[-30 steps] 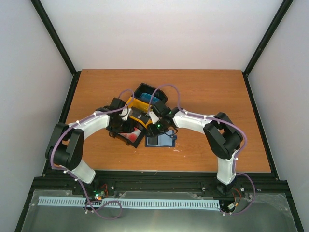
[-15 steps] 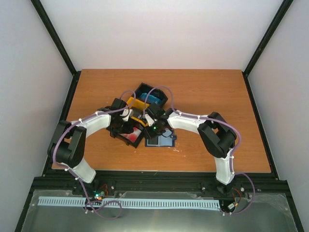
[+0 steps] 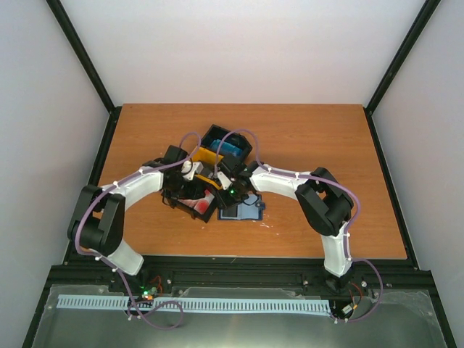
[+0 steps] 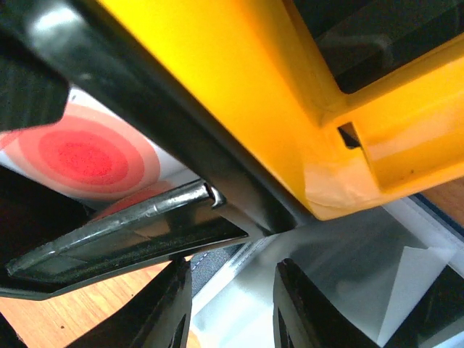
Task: Put the credit cards into the card holder
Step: Pick up the credit card from the storage box.
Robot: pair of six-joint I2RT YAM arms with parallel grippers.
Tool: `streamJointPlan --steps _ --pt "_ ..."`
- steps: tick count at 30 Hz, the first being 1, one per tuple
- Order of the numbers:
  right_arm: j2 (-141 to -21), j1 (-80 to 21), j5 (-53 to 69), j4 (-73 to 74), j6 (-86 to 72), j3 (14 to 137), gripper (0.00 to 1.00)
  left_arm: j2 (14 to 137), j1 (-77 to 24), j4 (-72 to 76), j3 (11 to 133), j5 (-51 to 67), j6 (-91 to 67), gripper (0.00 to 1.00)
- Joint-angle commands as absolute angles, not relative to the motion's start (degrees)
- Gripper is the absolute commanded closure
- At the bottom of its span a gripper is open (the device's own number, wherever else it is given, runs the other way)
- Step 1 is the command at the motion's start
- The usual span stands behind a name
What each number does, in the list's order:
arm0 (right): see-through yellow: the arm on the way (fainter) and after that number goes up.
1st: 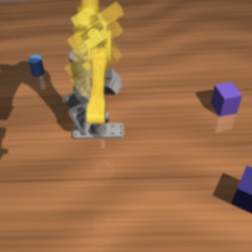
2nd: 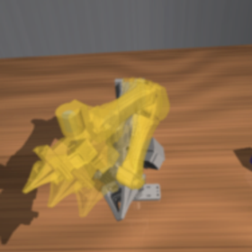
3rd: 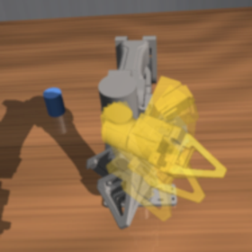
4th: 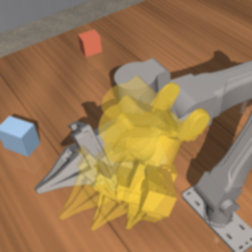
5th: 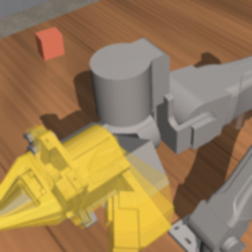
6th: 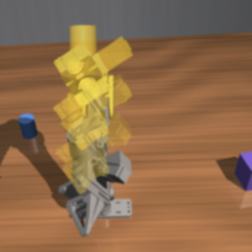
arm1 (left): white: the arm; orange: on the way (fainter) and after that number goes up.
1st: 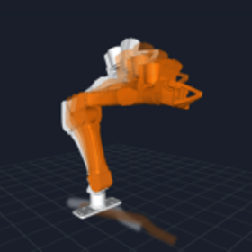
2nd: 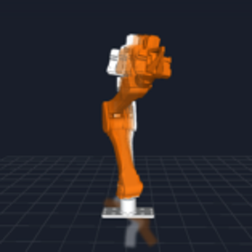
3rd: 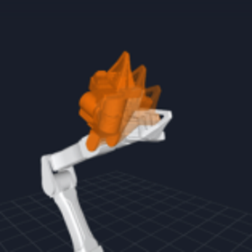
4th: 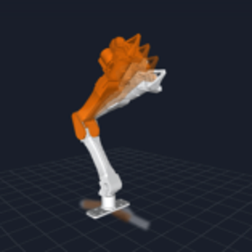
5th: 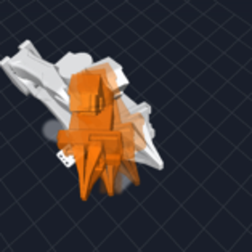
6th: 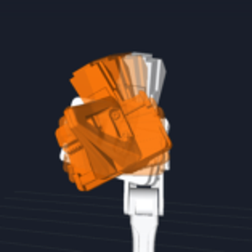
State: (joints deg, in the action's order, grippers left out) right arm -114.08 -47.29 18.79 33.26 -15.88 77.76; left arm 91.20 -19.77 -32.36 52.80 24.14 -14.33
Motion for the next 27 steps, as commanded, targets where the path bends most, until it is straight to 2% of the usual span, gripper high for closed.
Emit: streamJointPlan --steps 1,12,15,18,24,27 --pt "-115.7 -47.9 19.6 30.2 -16.2 79.6 0.67 89.1 -20.8 -35.1 54.1 32.8 -13.4 0.85" --pt "-115.4 -47.9 19.9 29.9 -16.4 79.2 0.67 90.2 -20.8 -34.0 52.2 33.8 -15.4 0.84" --pt "-115.1 -47.9 20.0 29.9 -16.5 79.0 0.68 90.6 -20.8 -34.1 52.2 32.3 -16.1 0.78" --pt "-115.0 -47.9 19.7 29.8 -16.7 78.9 0.68 90.8 -20.8 -34.6 52.2 30.8 -16.8 0.76" --pt "-114.7 -47.9 19.6 29.7 -16.7 78.5 0.68 89.6 -20.8 -35.2 52.9 29.2 -17.7 0.82" --pt "-114.7 -47.9 19.5 29.7 -16.8 78.4 0.68 89.0 -20.8 -36.5 53.9 27.5 -17.6 0.87"
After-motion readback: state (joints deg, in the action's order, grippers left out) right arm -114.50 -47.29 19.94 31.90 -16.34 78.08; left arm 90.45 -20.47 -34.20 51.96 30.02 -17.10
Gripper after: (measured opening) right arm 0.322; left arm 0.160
